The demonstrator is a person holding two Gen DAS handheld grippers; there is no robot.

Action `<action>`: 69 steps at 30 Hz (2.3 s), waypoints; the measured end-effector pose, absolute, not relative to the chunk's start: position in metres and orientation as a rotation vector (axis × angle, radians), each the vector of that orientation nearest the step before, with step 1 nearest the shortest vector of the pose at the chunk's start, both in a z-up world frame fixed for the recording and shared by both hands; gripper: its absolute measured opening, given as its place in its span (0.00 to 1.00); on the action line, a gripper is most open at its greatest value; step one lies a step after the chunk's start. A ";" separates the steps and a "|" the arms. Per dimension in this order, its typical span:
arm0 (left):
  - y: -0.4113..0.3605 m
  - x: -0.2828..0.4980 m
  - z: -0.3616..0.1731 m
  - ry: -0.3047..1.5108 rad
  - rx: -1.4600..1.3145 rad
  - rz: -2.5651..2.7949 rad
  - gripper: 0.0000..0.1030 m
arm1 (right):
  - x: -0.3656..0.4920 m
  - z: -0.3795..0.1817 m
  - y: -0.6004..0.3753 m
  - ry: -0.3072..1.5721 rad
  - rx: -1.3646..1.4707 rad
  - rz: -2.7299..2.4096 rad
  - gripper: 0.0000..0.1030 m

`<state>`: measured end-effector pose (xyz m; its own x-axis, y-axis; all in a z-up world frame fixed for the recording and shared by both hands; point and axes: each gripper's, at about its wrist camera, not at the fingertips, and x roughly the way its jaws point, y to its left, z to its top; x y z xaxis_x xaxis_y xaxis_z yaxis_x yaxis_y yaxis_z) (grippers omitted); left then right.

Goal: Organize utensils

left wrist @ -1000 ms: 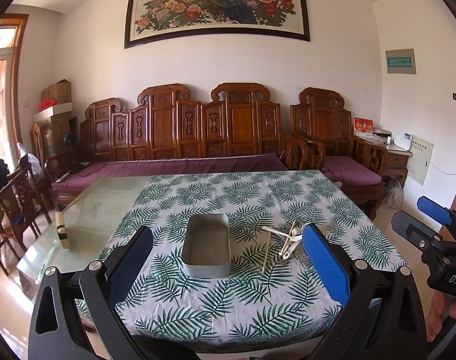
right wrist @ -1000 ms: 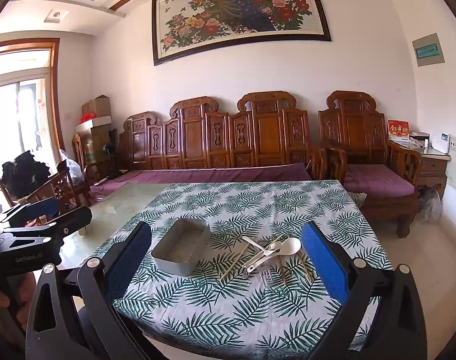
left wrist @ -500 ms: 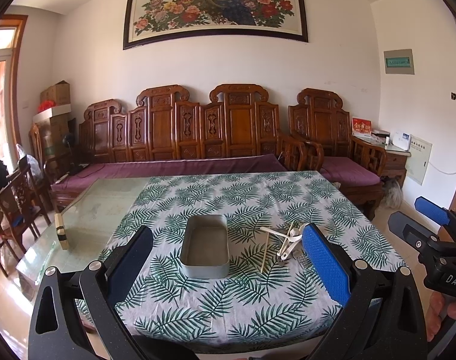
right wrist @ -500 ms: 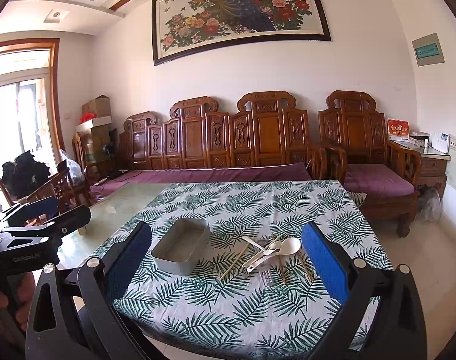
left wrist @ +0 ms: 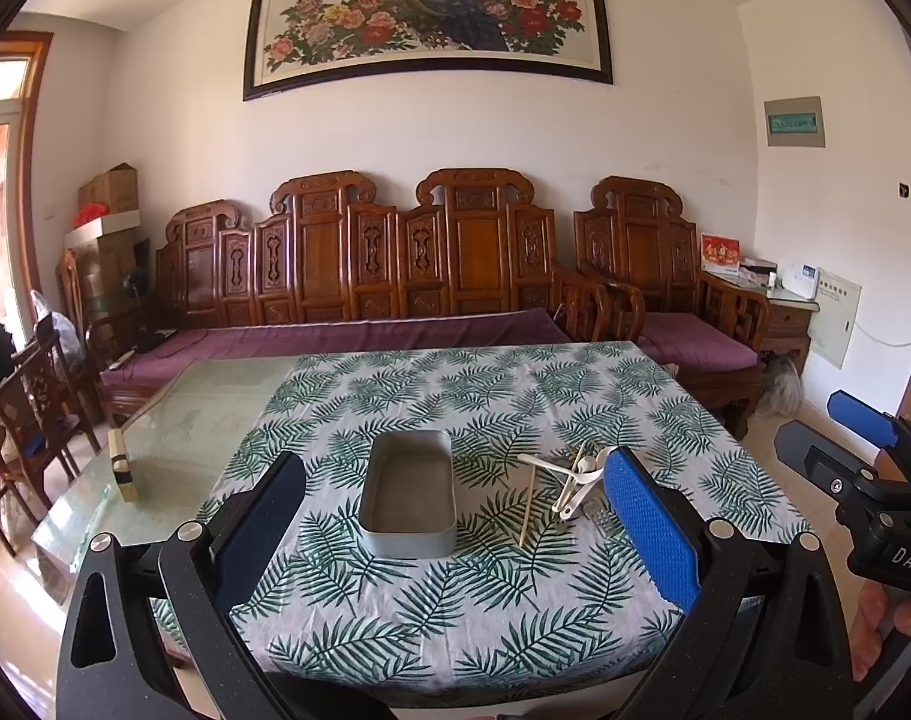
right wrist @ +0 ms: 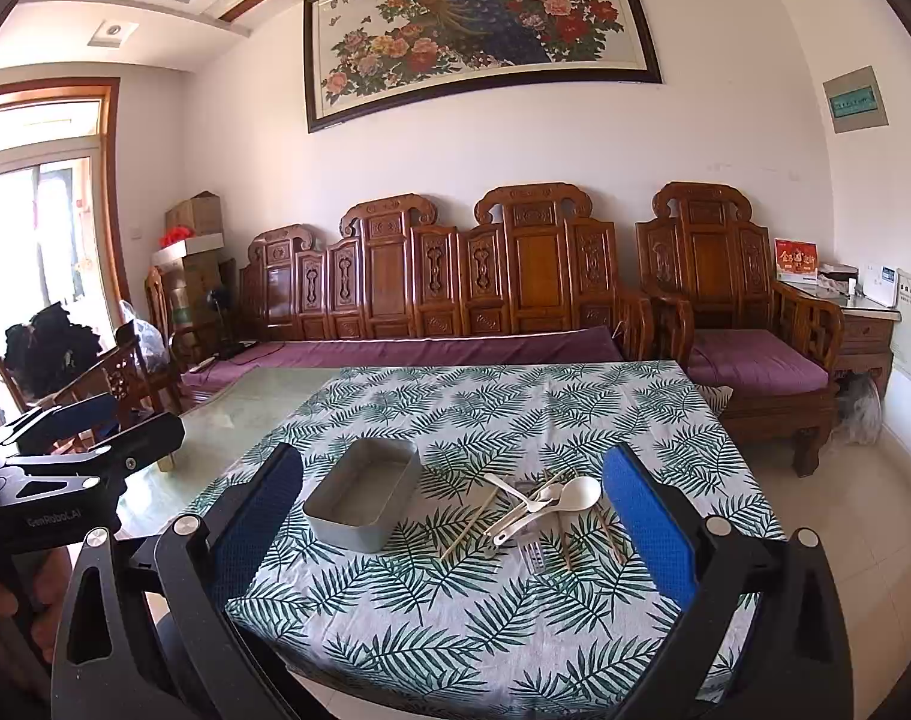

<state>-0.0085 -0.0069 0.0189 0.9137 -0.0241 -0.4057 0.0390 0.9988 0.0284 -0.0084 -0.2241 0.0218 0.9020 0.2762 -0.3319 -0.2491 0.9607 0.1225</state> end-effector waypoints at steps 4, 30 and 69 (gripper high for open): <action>-0.006 -0.003 0.014 0.435 0.040 -0.041 0.94 | -0.007 0.019 -0.228 0.364 0.085 0.274 0.98; -0.017 0.110 -0.067 0.655 0.086 -0.172 0.94 | 0.110 -0.053 -0.260 0.568 0.056 0.344 0.77; -0.054 0.239 -0.189 0.900 0.016 -0.446 0.58 | 0.358 -0.227 -0.201 1.041 -0.176 0.523 0.20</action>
<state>0.2389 -0.0544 -0.1892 0.5370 -0.3681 -0.7591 0.3810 0.9086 -0.1710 0.3578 -0.2012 -0.2273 0.3965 0.3286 -0.8572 -0.4912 0.8648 0.1043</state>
